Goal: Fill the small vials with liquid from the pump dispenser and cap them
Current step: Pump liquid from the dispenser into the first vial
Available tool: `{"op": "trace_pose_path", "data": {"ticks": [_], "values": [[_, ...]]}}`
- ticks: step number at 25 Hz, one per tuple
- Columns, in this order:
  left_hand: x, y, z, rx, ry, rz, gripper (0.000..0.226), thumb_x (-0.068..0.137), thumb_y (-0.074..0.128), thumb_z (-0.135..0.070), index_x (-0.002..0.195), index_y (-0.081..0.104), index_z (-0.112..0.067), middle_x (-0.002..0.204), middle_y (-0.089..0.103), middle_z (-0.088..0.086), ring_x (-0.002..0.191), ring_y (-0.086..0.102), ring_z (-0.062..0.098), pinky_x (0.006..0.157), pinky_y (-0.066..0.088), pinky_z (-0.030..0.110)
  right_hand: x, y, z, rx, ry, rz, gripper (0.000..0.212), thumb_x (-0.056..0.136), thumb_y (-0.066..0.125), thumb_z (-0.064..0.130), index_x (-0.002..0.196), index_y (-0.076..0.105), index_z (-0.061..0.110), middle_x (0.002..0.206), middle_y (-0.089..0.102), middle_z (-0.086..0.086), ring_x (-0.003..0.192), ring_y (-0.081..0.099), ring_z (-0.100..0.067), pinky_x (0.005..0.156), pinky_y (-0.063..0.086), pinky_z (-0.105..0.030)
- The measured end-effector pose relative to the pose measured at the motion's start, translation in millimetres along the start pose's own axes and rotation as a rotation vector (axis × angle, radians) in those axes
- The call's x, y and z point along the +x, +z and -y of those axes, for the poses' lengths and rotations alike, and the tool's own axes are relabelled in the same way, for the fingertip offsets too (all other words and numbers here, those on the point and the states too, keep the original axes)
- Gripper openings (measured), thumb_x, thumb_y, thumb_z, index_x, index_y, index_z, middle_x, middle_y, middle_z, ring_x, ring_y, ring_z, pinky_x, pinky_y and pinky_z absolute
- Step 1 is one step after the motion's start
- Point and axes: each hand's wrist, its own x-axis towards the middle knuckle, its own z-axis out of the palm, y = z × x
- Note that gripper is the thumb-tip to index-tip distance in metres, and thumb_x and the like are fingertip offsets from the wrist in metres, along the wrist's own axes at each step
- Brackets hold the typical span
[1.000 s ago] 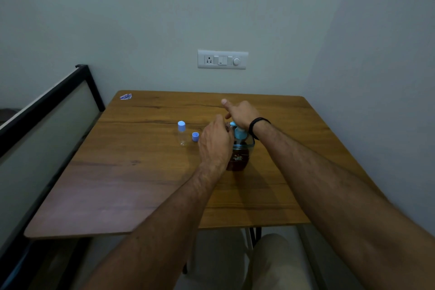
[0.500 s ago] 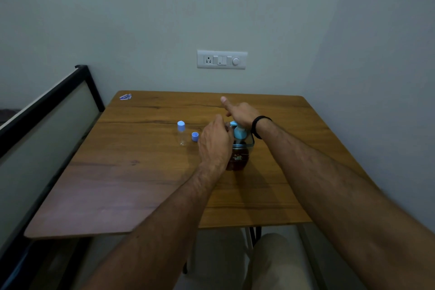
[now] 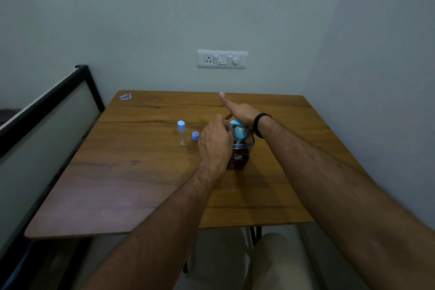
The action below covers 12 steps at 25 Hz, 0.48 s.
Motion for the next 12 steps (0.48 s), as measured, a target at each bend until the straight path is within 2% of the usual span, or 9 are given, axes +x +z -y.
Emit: {"op": "trace_pose_path", "data": {"ticks": [3,5,7,9,10,12], "values": [[1,2,2,0.003,0.005,0.002,0.015,0.102,0.056,-0.025,0.094,0.045,-0.02,0.088,0.056,-0.003,0.081,0.054,0.014,0.068,0.039,0.026,10,11,-7,-0.026,-0.08,-0.166,0.079,0.093,0.04,0.077,0.113,0.072,0.008,0.115,0.071,-0.006,0.098,0.065,-0.025,0.083,0.052,-0.041],[1,3,2,0.001,0.005,0.002,0.015,0.102,0.057,-0.025,0.093,0.045,-0.02,0.088,0.055,-0.003,0.081,0.054,0.014,0.069,0.039,0.026,12,12,-8,-0.052,-0.111,-0.228,0.073,0.096,0.043,0.071,0.11,0.073,0.005,0.114,0.073,-0.012,0.1,0.067,-0.028,0.089,0.054,-0.043],[1,4,2,0.002,0.003,0.001,0.015,0.102,0.056,-0.024,0.093,0.044,-0.02,0.087,0.055,-0.003,0.081,0.054,0.015,0.068,0.04,0.027,6,6,-4,-0.039,-0.075,-0.155,0.083,0.092,0.039,0.079,0.115,0.072,0.006,0.115,0.07,-0.007,0.103,0.065,-0.028,0.088,0.052,-0.043],[1,3,2,0.004,0.002,0.002,0.015,0.102,0.056,-0.024,0.093,0.044,-0.021,0.087,0.055,-0.004,0.081,0.055,0.015,0.068,0.04,0.027,-2,2,0,0.007,0.004,-0.048,0.094,0.083,0.035,0.09,0.123,0.07,0.012,0.112,0.057,-0.001,0.104,0.056,-0.025,0.086,0.043,-0.04],[1,3,2,0.001,0.005,0.005,0.015,0.102,0.056,-0.024,0.093,0.044,-0.021,0.087,0.055,-0.004,0.082,0.055,0.015,0.068,0.04,0.027,-1,2,-1,0.018,0.013,-0.036,0.097,0.081,0.034,0.092,0.124,0.069,0.013,0.113,0.056,0.001,0.104,0.054,-0.023,0.085,0.041,-0.039],[1,2,2,0.004,0.005,0.008,0.016,0.102,0.056,-0.025,0.094,0.043,-0.021,0.088,0.055,-0.004,0.082,0.055,0.014,0.069,0.04,0.027,7,9,-6,-0.021,-0.046,-0.109,0.089,0.085,0.038,0.087,0.118,0.071,0.011,0.116,0.066,0.0,0.099,0.061,-0.022,0.079,0.046,-0.038]]}}
